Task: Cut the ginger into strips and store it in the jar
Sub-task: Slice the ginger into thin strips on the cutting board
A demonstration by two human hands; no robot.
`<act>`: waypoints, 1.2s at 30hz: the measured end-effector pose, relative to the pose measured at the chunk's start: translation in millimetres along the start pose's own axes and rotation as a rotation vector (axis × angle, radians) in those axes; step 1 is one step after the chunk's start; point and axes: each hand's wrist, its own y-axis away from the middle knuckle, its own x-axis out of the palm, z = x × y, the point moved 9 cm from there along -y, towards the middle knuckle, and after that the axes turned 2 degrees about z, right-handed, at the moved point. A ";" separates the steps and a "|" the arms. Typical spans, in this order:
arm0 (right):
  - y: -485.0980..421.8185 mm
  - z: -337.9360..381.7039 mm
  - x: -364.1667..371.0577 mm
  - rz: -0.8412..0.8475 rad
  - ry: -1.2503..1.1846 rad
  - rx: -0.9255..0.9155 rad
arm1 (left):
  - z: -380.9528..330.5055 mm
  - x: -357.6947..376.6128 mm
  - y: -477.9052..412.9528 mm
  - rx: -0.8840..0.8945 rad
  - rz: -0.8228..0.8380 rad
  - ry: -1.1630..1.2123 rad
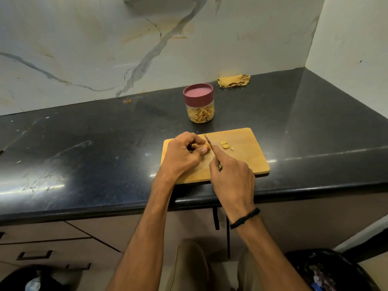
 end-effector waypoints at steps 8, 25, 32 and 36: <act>-0.8 1.1 2.2 0.023 0.003 0.002 | -1.3 0.4 -0.3 0.004 0.012 0.000; -3.0 5.7 3.0 0.110 0.098 -0.009 | 5.0 2.2 -3.1 -0.026 0.010 0.074; -8.8 14.7 0.4 0.111 0.146 -0.018 | 3.2 2.5 -3.2 -0.023 0.008 0.053; -3.7 8.6 4.7 0.126 0.190 0.007 | 3.8 2.3 -3.6 -0.028 0.008 0.054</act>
